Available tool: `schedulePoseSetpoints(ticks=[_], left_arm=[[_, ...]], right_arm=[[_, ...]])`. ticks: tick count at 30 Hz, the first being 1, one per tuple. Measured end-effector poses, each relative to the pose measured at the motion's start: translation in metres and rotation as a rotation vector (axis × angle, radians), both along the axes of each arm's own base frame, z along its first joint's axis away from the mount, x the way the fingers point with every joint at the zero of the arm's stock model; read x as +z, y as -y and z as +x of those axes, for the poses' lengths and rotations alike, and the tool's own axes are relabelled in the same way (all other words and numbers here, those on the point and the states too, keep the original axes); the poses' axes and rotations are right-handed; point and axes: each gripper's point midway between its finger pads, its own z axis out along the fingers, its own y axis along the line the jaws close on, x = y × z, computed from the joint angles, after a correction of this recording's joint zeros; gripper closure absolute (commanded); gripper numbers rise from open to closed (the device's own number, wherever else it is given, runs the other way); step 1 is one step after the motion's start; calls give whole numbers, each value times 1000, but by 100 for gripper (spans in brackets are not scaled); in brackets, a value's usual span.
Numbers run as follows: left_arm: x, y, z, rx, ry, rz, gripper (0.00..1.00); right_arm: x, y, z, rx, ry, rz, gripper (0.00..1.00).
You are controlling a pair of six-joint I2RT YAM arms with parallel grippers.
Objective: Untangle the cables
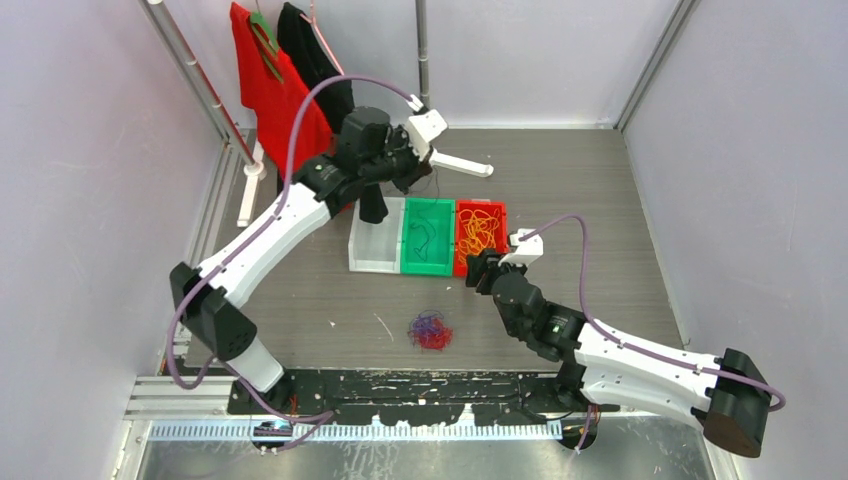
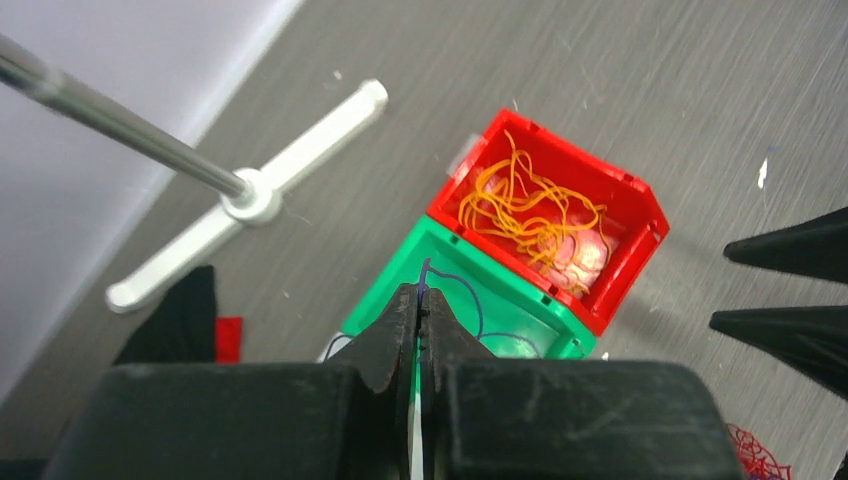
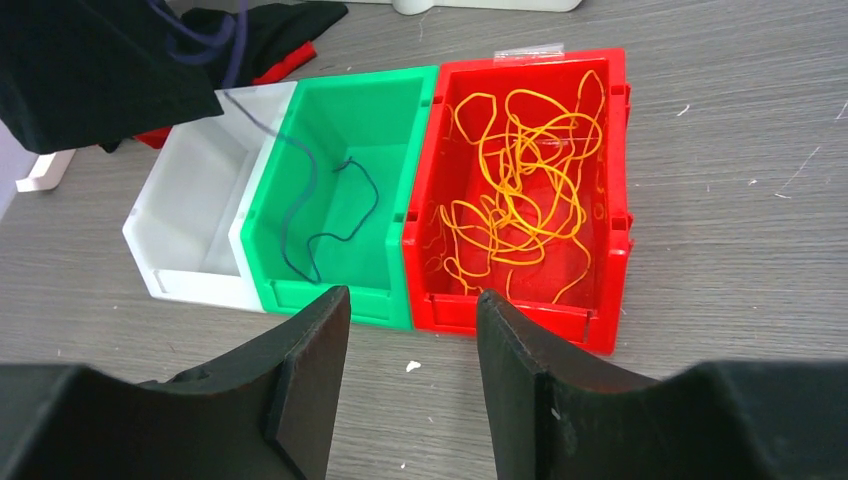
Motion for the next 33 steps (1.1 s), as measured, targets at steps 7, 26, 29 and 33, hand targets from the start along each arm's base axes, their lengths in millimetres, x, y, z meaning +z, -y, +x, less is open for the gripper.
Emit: schedulePoseSetpoints(ticks=[7,26,29,33], left_arm=[[-61,21,2,-57,-123,61,100],[-173,24,13,-51,-269,261,100],[-190,14,23,-11,-249,332,100],[-210,1,36,32,-213,427,95]], right_arm=[[-4,9,1,-23,0,10,46],[-9,28,1,-64,-12,6,46],[-11,28,1,-68,-17,1,46],[-21,27,3,-66,-40,-28,46]])
